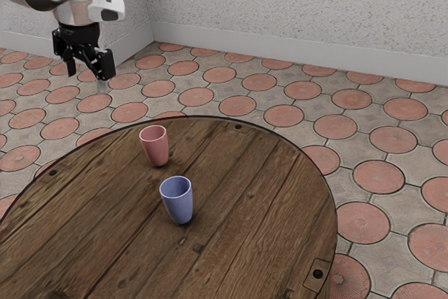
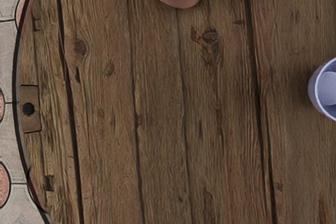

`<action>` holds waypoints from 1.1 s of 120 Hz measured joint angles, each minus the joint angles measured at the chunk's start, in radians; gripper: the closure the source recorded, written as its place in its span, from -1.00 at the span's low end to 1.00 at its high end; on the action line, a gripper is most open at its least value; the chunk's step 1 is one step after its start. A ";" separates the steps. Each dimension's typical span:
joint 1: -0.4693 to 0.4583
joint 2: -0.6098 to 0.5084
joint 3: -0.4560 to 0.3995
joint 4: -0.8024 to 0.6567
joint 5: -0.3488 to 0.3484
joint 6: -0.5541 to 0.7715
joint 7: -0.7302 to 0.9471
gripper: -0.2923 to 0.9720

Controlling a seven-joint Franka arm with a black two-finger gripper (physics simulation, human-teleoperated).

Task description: Place the left cup onto the right cup

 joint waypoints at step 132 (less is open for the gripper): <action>0.140 0.510 -0.004 0.163 -0.238 0.273 0.083 -0.54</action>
